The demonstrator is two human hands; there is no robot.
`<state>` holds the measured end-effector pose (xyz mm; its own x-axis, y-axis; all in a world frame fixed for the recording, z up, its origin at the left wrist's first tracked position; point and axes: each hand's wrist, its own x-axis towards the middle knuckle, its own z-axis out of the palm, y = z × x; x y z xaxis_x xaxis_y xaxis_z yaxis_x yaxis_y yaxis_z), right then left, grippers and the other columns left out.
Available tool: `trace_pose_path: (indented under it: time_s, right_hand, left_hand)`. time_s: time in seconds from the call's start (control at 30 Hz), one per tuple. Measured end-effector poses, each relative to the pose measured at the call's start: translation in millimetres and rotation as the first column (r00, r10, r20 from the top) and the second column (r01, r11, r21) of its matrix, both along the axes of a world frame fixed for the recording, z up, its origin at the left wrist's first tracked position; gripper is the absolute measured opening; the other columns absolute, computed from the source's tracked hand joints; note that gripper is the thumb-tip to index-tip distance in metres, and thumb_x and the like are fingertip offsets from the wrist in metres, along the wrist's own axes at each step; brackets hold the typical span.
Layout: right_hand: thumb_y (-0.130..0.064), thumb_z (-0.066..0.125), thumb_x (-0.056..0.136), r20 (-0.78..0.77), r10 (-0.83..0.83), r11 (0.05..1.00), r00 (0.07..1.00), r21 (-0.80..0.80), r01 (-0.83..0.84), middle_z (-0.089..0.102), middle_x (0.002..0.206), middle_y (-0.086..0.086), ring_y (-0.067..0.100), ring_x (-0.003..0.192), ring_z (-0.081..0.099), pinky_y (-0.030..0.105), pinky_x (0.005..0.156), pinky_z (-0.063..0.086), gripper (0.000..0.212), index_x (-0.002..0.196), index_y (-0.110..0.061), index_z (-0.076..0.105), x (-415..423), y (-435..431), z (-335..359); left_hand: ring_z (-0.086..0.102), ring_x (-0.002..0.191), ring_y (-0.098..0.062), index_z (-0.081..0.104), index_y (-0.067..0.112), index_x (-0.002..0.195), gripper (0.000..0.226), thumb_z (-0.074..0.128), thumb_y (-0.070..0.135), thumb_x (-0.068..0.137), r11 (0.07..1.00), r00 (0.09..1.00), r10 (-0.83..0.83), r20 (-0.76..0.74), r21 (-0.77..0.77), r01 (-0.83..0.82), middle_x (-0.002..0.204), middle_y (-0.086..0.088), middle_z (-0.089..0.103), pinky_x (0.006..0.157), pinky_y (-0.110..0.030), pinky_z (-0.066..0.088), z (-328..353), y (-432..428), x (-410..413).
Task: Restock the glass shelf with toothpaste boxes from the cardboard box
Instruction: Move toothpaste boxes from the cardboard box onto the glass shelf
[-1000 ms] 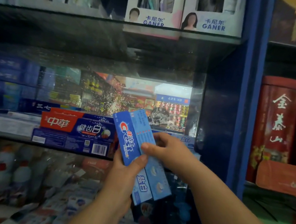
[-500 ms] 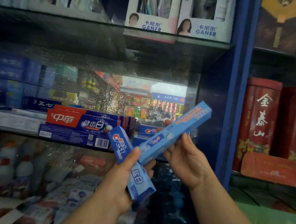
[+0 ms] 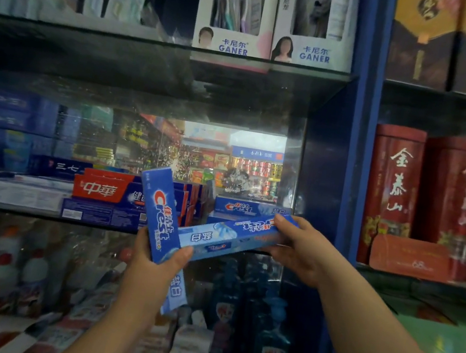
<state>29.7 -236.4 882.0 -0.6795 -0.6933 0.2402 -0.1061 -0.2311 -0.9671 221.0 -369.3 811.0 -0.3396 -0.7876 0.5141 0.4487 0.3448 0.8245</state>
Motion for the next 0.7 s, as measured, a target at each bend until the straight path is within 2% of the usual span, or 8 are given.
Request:
trace_pose_path:
  time_s: [0.13,0.27,0.33,0.4,0.5,0.6,0.67,0.7]
  right_hand:
    - [-0.018,0.060,0.093,0.081,0.005,0.985,0.997,-0.173,0.009,0.064,0.101,0.008,0.017,0.070,0.068,0.029,0.063,0.056,0.033,0.124,-0.015,0.048,3.0,-3.6,1.8]
    - [-0.019,0.063,0.092,0.134,0.028,0.947,0.991,-0.322,0.017,0.063,0.105,0.010,0.013,0.065,0.069,0.026,0.059,0.055,0.053,0.138,-0.013,0.036,10.1,-10.8,-0.1]
    - [-0.022,0.063,0.091,0.147,0.072,0.930,0.987,-0.368,-0.013,0.066,0.101,0.009,0.014,0.071,0.072,0.028,0.068,0.056,0.056,0.139,-0.012,0.035,16.5,-16.7,1.2]
    - [-0.021,0.061,0.092,0.153,0.091,0.923,0.984,-0.383,-0.025,0.067,0.102,0.006,0.018,0.081,0.071,0.033,0.078,0.055,0.051,0.136,-0.017,0.037,22.2,-21.2,5.4]
    - [-0.019,0.054,0.096,0.137,0.157,0.937,0.978,-0.334,-0.104,0.065,0.105,0.006,0.023,0.091,0.065,0.043,0.089,0.048,0.027,0.120,-0.022,0.042,31.7,-29.7,9.7]
    - [-0.014,0.048,0.099,0.094,0.265,0.937,0.959,-0.259,-0.234,0.061,0.106,0.014,0.027,0.080,0.069,0.045,0.075,0.055,0.022,0.121,-0.013,0.043,51.8,-45.2,4.9]
    - [-0.014,0.048,0.099,0.058,0.213,0.942,0.975,-0.278,-0.189,0.065,0.097,0.011,0.024,0.073,0.069,0.044,0.070,0.057,0.029,0.128,-0.014,0.044,52.2,-51.2,5.1]
    - [-0.016,0.049,0.099,0.021,0.155,0.950,0.988,-0.277,-0.143,0.067,0.096,0.008,0.023,0.077,0.069,0.044,0.071,0.057,0.031,0.130,-0.017,0.044,47.3,-51.4,7.3]
  left_hand:
    - [0.065,0.091,-0.018,0.049,0.047,0.099,0.038,0.072,0.023,0.082,0.998,0.999,-0.043,-0.033,0.044,0.045,0.102,0.008,0.065,0.082,-0.045,0.054,0.6,-7.3,-2.8]
    - [0.066,0.077,-0.018,0.051,0.033,0.105,0.034,0.069,0.013,0.084,0.983,0.984,-0.115,-0.135,0.128,0.132,0.095,0.002,0.065,0.068,-0.034,0.053,4.9,-7.2,-10.9]
    - [0.064,0.077,-0.017,0.051,0.033,0.105,0.035,0.068,0.011,0.085,0.985,0.983,-0.105,-0.147,0.119,0.123,0.094,0.003,0.064,0.067,-0.031,0.051,5.1,-4.0,-15.7]
    - [0.064,0.080,-0.015,0.050,0.038,0.101,0.035,0.069,0.013,0.084,0.991,0.984,-0.063,-0.165,0.103,0.081,0.094,0.005,0.064,0.070,-0.031,0.051,5.4,-3.9,-19.7]
    - [0.064,0.086,-0.016,0.049,0.041,0.100,0.036,0.070,0.017,0.084,0.998,0.988,-0.018,-0.156,0.057,0.027,0.099,0.006,0.063,0.075,-0.036,0.051,8.6,-2.1,-26.3]
    - [0.065,0.087,-0.015,0.049,0.031,0.114,0.041,0.073,0.021,0.082,0.999,0.998,-0.020,-0.059,-0.043,0.017,0.101,0.006,0.065,0.073,-0.033,0.051,10.8,7.7,-36.8]
    - [0.066,0.087,-0.012,0.049,0.030,0.119,0.046,0.074,0.023,0.080,0.996,0.999,-0.050,-0.006,-0.080,0.049,0.102,0.010,0.068,0.069,-0.030,0.051,12.0,10.7,-41.9]
    - [0.067,0.088,-0.012,0.049,0.031,0.120,0.048,0.075,0.024,0.080,0.994,0.998,-0.068,0.009,-0.085,0.068,0.103,0.011,0.068,0.070,-0.029,0.051,12.9,10.5,-43.1]
